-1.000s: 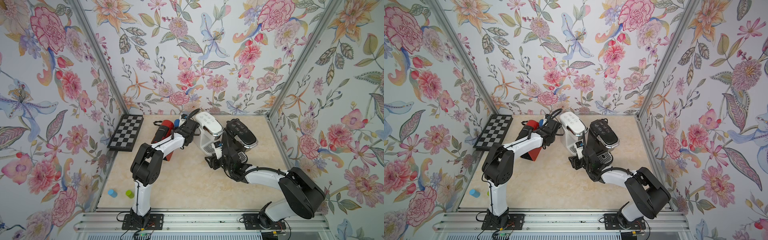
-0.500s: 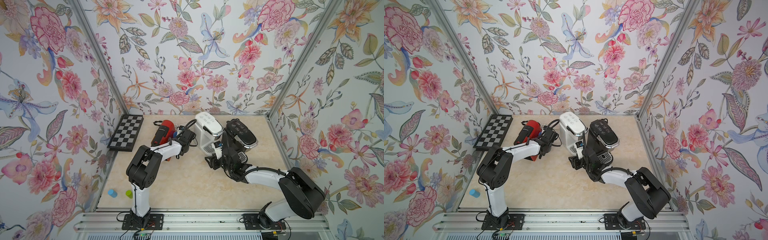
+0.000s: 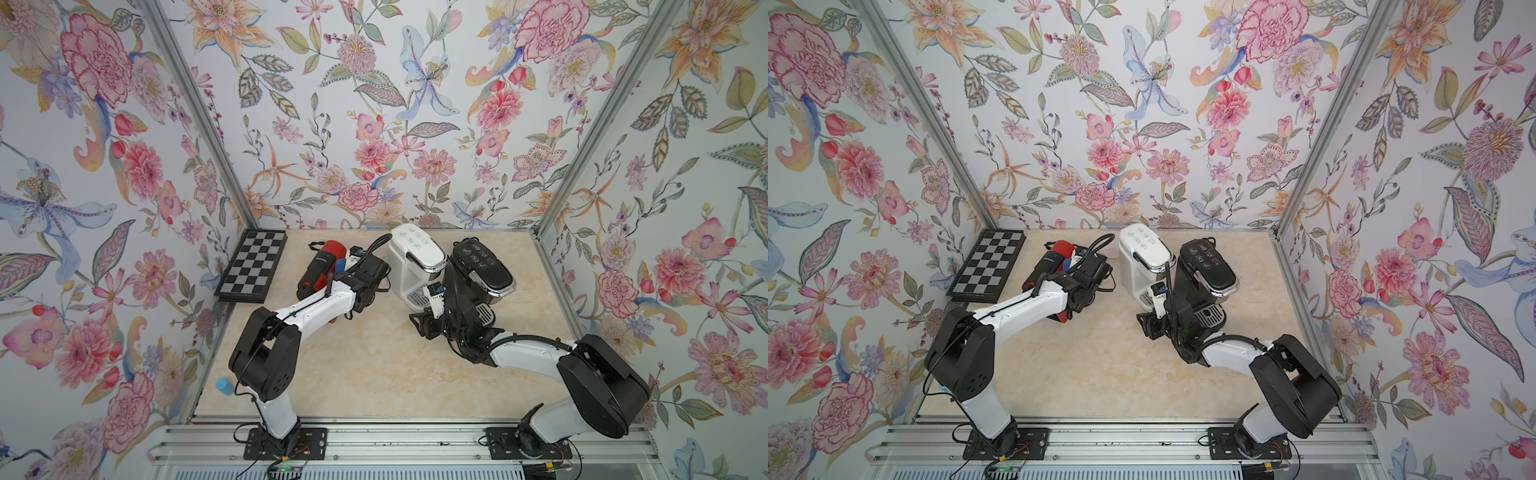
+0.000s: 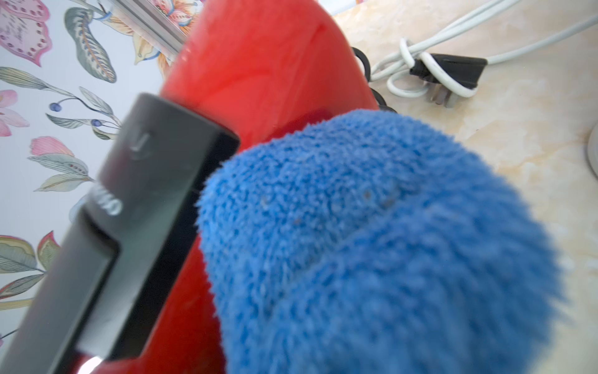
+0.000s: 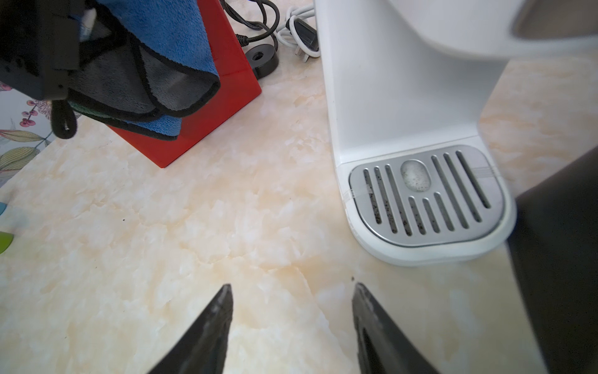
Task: Wipe the surface of a coffee machine
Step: Wipe the dirt from the surface of the coffee machine.
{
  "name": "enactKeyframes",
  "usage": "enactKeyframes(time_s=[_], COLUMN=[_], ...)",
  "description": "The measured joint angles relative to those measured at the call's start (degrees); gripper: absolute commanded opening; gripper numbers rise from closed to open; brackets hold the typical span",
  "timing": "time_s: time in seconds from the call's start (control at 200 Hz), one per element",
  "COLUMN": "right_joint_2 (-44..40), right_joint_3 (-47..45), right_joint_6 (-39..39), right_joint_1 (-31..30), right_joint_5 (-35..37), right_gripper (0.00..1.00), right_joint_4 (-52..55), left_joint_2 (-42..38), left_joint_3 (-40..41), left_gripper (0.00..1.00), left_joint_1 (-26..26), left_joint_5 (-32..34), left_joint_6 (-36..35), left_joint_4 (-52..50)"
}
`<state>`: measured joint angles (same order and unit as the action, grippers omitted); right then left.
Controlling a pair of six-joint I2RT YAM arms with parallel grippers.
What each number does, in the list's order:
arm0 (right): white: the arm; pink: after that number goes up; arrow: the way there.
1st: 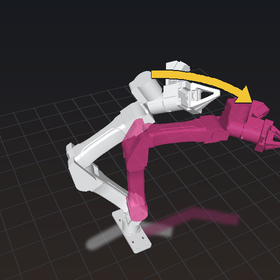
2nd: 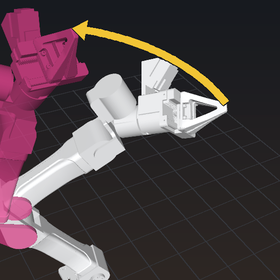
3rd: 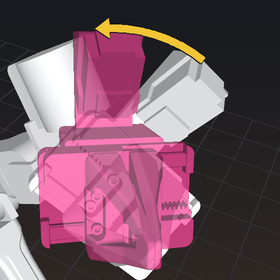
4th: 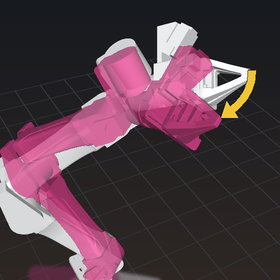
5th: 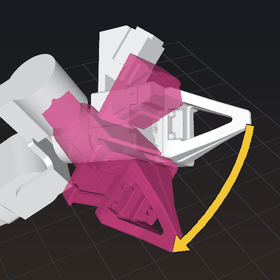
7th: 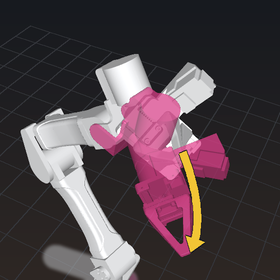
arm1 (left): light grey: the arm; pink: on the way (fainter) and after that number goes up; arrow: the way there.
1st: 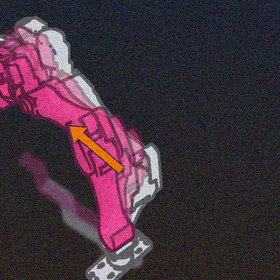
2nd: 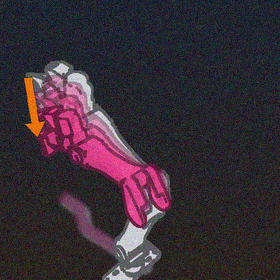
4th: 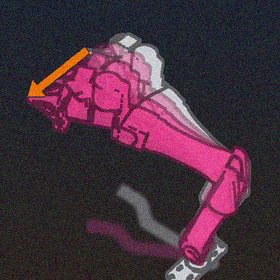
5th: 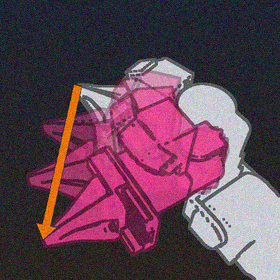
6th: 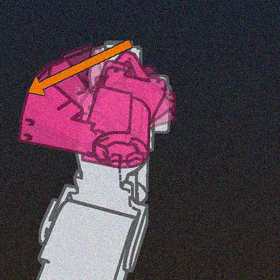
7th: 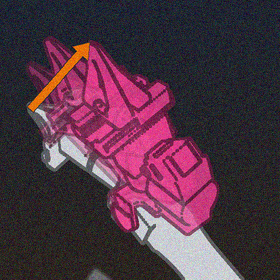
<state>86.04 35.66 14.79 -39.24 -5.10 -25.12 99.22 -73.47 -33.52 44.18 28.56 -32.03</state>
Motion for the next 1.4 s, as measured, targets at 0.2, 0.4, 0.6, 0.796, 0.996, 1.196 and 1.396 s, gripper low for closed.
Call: enactKeyframes(time_s=[0.2, 0.4, 0.6, 0.796, 0.996, 1.196, 1.396], right_joint_2=[0.0, 0.3, 0.7, 0.9, 1.3, 1.5, 1.5], right_joint_3=[0.0, 0.0, 0.0, 0.0, 0.0, 0.0, 0.0], right_joint_6=[0.0, 0.0, 0.0, 0.0, 0.0, 0.0, 0.0], right_joint_1=[0.0, 0.0, 0.0, 0.0, -0.1, -0.5, -0.5], right_joint_5=[0.0, 0.0, 0.0, 0.0, -0.1, -0.3, -0.2], right_gripper=[0.60, 0.60, 0.60, 0.60, 0.60, 0.60, 0.60], right_joint_4=[0.0, 0.0, 0.0, 0.0, 0.0, 0.0, 0.0], left_joint_2=[-4.8, -6.5, -9.8, -14.4, -17.1, -15.4, -10.5], left_joint_3=[0.0, 0.1, 4.0, 12.0, 22.5, 25.2, 25.0], left_gripper=[0.00, 0.00, 0.00, 0.00, 0.00, 0.00, 0.00], left_joint_1=[-0.6, -1.9, -3.1, -4.2, -4.0, -3.9, -3.5], left_joint_5=[3.7, 7.0, 7.7, 7.0, 4.1, 1.0, -0.7], left_joint_6=[1.1, 3.7, 7.2, 10.4, 10.1, 8.7, 7.2], left_joint_4=[-3.4, -7.6, -11.1, -10.1, -3.3, 5.0, 9.6])
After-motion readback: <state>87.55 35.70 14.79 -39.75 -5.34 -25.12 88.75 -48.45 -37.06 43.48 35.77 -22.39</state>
